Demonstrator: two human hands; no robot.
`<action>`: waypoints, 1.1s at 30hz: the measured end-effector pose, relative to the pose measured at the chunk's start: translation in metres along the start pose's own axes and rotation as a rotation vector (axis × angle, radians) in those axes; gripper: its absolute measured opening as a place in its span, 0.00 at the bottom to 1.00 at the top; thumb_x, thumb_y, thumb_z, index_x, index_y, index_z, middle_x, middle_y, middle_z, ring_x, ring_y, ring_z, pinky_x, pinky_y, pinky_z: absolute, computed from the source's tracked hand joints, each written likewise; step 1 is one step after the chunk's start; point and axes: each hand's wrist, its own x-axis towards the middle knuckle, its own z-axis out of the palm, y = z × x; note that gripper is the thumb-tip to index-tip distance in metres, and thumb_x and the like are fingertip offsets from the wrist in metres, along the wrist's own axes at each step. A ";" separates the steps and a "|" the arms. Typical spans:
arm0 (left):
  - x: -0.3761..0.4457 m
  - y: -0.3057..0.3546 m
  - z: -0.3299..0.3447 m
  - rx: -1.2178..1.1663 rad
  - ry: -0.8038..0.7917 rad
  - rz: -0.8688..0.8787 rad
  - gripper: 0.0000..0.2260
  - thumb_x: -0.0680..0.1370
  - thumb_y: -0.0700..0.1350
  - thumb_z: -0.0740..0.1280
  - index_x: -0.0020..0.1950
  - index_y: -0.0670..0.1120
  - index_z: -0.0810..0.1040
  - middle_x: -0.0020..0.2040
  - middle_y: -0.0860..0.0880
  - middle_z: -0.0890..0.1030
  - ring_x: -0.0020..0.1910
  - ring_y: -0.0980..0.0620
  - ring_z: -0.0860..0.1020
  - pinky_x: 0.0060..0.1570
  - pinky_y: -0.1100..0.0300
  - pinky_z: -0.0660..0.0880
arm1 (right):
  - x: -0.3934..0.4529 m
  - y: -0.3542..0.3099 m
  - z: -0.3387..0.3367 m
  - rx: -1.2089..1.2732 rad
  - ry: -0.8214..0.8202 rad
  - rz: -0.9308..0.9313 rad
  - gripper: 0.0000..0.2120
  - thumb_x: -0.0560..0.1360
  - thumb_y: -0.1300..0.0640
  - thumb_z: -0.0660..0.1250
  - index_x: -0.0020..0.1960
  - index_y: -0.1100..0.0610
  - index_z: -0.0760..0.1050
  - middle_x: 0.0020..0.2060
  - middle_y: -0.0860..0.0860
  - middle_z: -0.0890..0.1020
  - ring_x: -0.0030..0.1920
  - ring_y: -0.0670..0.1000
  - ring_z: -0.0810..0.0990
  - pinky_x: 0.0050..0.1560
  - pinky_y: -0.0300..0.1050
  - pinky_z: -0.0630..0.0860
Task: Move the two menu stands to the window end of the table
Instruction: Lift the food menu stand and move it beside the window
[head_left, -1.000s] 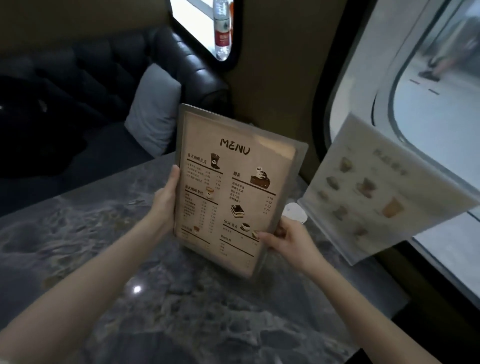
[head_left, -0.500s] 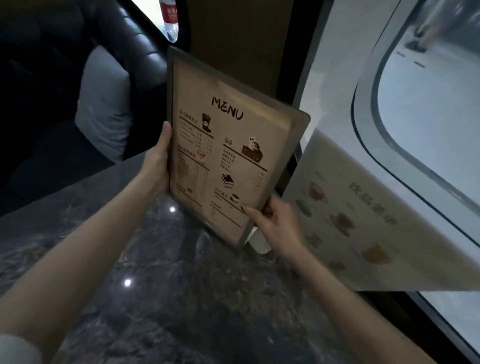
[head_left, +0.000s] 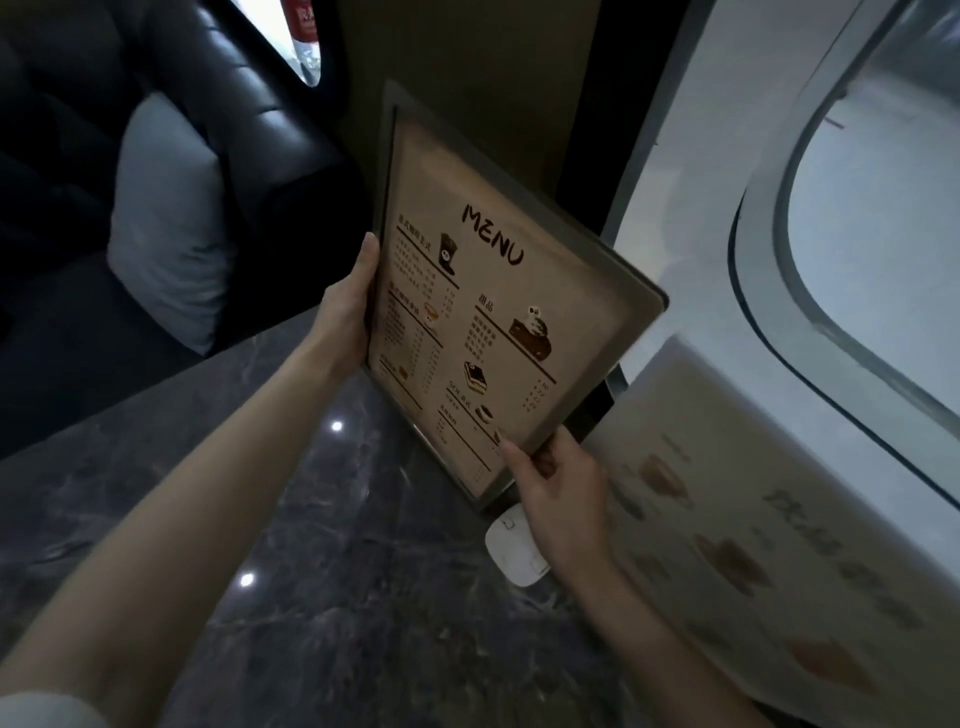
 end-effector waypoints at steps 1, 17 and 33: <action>0.002 -0.002 0.001 0.008 -0.004 0.003 0.26 0.79 0.59 0.50 0.65 0.43 0.73 0.59 0.43 0.79 0.53 0.52 0.82 0.44 0.64 0.79 | 0.000 0.001 0.000 -0.005 0.008 -0.007 0.14 0.74 0.59 0.66 0.59 0.59 0.74 0.56 0.53 0.81 0.56 0.49 0.80 0.53 0.39 0.78; 0.000 -0.021 0.003 0.002 -0.013 -0.009 0.26 0.78 0.61 0.51 0.65 0.45 0.73 0.62 0.42 0.78 0.59 0.47 0.79 0.51 0.60 0.80 | -0.003 0.013 0.001 0.026 -0.013 0.005 0.13 0.74 0.60 0.65 0.59 0.59 0.74 0.56 0.54 0.81 0.55 0.49 0.80 0.53 0.38 0.78; -0.049 -0.026 0.024 0.732 0.383 0.031 0.21 0.80 0.54 0.48 0.68 0.46 0.66 0.66 0.43 0.73 0.66 0.43 0.69 0.68 0.45 0.63 | -0.012 0.000 -0.010 -0.371 -0.221 0.129 0.18 0.74 0.56 0.65 0.62 0.59 0.69 0.60 0.54 0.78 0.57 0.50 0.76 0.43 0.28 0.70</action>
